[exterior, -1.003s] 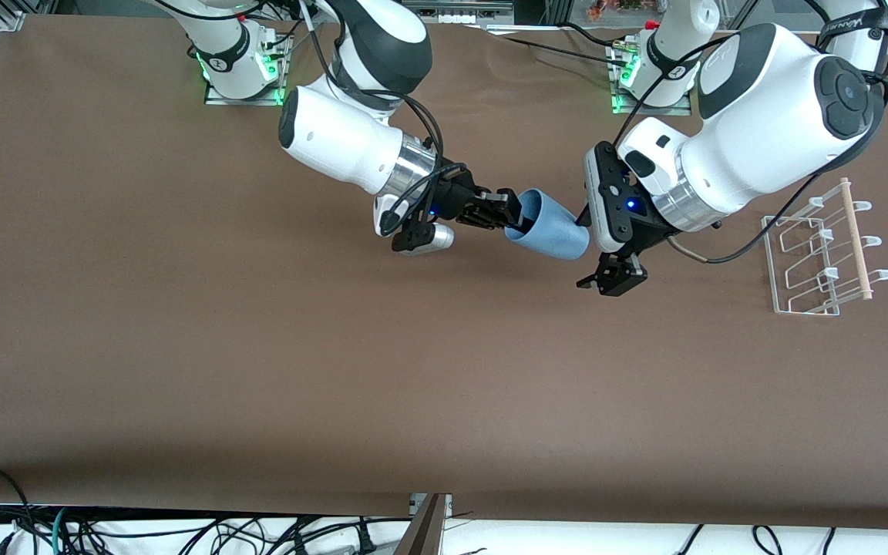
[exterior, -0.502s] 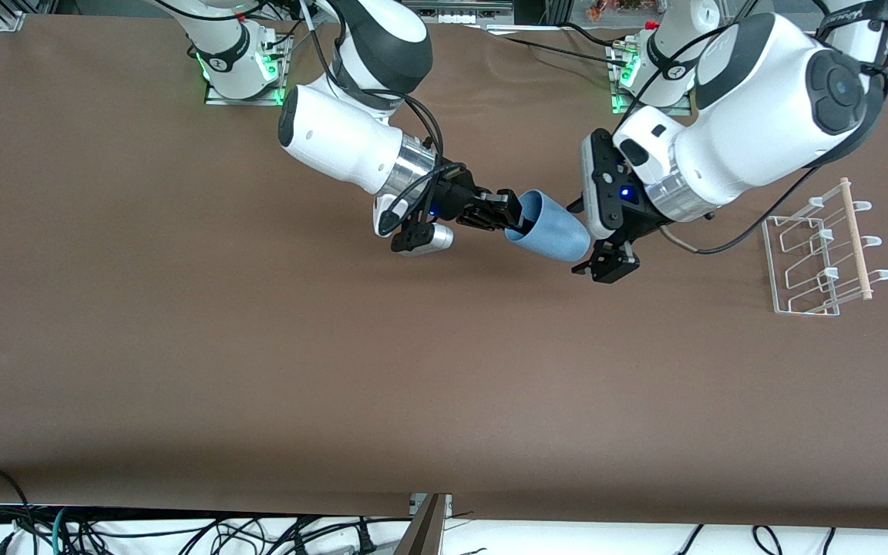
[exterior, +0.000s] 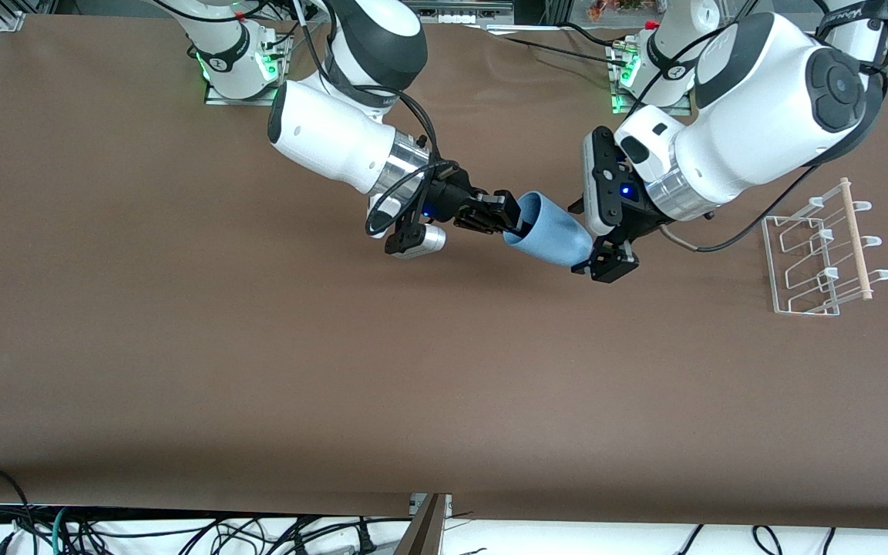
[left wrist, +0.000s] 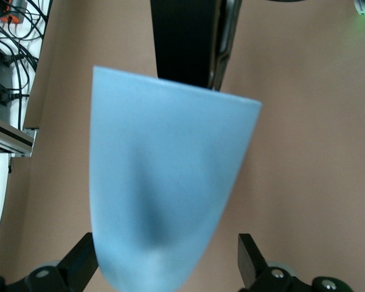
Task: Transfer cup to left arm and place on rack
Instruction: 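Close the left gripper on the cup's rim beside the right gripper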
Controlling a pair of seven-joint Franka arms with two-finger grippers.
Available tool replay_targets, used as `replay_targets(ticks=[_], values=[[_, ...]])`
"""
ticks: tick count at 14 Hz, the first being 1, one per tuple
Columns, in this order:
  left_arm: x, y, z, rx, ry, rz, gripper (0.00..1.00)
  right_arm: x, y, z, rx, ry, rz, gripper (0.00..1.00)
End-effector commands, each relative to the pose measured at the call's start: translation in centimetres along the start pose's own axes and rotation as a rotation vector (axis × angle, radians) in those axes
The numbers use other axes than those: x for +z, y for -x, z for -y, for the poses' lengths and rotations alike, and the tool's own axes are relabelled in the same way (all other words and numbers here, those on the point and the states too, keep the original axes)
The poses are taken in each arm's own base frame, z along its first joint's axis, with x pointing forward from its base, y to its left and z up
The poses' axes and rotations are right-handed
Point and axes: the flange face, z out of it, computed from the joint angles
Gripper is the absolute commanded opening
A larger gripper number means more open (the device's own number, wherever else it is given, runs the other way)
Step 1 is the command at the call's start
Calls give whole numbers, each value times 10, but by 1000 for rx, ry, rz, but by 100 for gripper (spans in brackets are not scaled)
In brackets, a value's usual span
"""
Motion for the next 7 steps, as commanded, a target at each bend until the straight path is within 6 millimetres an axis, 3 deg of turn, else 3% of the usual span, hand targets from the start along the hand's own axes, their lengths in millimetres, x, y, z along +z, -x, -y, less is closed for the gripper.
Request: replay_targets(ticks=[1, 3, 7], values=[[3, -6, -1, -5, -14, -8, 100, 2, 6, 11, 13, -32, -3, 0], [5, -17, -5, -18, -25, -17, 100, 1, 11, 15, 1, -37, -3, 0], [4, -19, -5, -92, -26, -15, 100, -2, 14, 20, -3, -43, -1, 0]])
